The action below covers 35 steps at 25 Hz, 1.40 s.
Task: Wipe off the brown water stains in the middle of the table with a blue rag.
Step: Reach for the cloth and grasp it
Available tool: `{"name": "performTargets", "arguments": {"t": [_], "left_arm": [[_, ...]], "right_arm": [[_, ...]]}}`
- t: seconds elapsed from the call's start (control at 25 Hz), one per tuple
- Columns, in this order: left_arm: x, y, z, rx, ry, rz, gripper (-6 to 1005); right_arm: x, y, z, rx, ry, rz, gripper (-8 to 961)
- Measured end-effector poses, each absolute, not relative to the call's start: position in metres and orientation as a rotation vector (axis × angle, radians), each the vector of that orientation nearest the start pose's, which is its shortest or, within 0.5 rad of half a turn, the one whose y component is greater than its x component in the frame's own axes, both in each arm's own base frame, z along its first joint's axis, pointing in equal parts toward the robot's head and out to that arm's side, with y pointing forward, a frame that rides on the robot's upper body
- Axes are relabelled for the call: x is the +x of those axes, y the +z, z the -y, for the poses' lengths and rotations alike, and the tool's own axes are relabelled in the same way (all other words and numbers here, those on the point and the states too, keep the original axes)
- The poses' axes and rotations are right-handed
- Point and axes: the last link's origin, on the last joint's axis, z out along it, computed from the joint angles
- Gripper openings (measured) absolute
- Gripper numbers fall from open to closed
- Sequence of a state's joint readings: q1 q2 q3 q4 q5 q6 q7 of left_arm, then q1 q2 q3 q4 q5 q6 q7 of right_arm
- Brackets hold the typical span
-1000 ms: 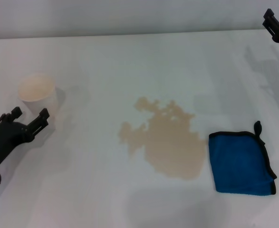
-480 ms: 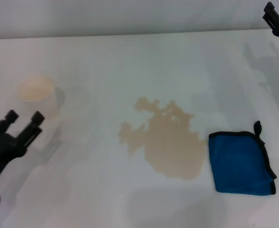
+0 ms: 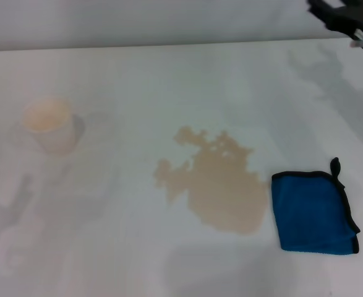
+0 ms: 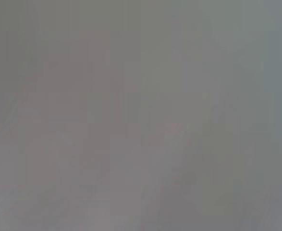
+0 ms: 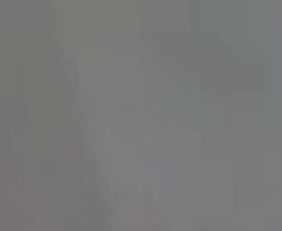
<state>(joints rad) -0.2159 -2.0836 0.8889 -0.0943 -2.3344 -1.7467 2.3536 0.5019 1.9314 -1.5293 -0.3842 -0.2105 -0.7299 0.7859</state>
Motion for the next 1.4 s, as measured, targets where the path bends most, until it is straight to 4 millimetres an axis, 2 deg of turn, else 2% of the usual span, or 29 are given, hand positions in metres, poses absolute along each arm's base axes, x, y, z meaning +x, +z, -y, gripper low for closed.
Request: {"name": "performTargets", "arguments": {"t": [0.12, 0.16, 0.2, 0.24, 0.4, 0.56, 0.68, 0.96, 1.2, 1.4], "left_arm": [[-0.353, 0.004, -0.201, -1.456, -1.286, 0.873, 864], [-0.355, 0.006, -0.200, -1.424, -1.280, 0.876, 864], [-0.358, 0.008, -0.200, -1.395, -1.274, 0.880, 863], [-0.362, 0.010, -0.199, -1.359, -1.260, 0.889, 863], [-0.372, 0.009, -0.201, -1.291, -1.235, 0.963, 862], [-0.382, 0.006, -0.207, -1.224, -1.246, 1.091, 861], [-0.386, 0.005, -0.209, -1.227, -1.220, 1.119, 860], [-0.393, 0.004, -0.223, -1.264, -1.116, 1.120, 860], [-0.399, 0.015, -0.238, -1.307, -1.012, 1.037, 860], [-0.405, 0.021, -0.249, -1.320, -0.946, 1.018, 860]], "right_arm": [[0.299, 0.053, -0.430, -1.882, 0.646, -0.830, 839], [0.299, 0.053, -0.430, -1.882, 0.646, -0.830, 839], [0.291, 0.056, -0.436, -1.961, 0.595, -0.849, 839], [0.291, 0.056, -0.436, -1.961, 0.595, -0.849, 839], [0.272, 0.064, -0.441, -2.189, 0.486, -0.907, 838], [0.255, 0.062, -0.437, -2.445, 0.255, -0.916, 838], [0.246, 0.060, -0.431, -2.557, 0.066, -0.898, 838], [0.241, 0.060, -0.420, -2.621, -0.409, -0.899, 838], [0.232, 0.053, -0.402, -2.648, -0.603, -0.859, 838], [0.230, 0.041, -0.378, -2.663, -0.756, -0.865, 838]]}}
